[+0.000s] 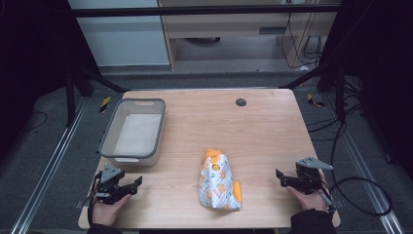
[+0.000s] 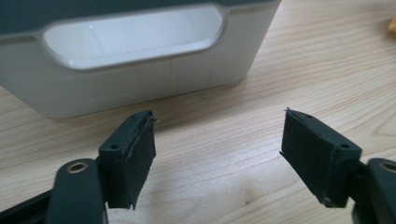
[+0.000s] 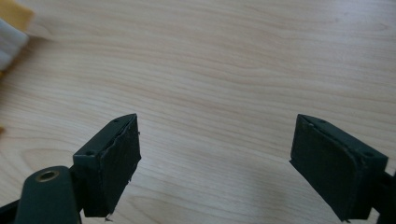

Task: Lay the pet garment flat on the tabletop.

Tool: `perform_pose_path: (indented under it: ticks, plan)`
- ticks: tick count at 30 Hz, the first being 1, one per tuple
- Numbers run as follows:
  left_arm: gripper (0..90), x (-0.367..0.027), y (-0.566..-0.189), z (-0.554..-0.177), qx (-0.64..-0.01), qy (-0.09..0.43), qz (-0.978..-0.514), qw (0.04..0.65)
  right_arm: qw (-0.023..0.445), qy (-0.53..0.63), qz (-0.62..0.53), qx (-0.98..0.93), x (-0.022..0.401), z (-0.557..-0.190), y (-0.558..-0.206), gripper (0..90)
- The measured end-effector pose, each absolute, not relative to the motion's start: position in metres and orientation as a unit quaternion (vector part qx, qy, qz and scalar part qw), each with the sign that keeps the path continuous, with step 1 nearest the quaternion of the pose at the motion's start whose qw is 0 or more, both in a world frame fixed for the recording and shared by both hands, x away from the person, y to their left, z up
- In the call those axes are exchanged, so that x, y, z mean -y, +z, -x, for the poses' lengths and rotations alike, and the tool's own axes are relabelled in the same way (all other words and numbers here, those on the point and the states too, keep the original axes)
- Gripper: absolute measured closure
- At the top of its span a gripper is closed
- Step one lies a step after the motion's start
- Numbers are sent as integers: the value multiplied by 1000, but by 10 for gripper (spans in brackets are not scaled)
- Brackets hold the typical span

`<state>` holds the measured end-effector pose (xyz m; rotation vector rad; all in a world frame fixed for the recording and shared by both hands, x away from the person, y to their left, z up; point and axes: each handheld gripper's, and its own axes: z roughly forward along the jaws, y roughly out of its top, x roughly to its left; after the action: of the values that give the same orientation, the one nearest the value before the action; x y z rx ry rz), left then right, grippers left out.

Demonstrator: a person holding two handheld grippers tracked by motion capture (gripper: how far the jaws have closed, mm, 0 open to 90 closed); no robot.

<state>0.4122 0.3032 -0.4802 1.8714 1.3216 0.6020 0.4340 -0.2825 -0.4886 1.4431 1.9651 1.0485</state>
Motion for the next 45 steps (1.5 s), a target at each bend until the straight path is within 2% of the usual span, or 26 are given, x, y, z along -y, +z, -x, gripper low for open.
perform_pose_path:
  ticks: [13,34,45]
  plan:
    - [234,-289,-464,-407,-506,223,-726,408,244,430,-516,-700,276,-423,-474,204]
    - [265,-279,-427,-409,-477,227,-719,452,250,477,-474,-697,262,-433,-424,197]
    - [276,-255,-411,-421,-453,228,-725,466,246,492,-451,-703,242,-446,-404,194]
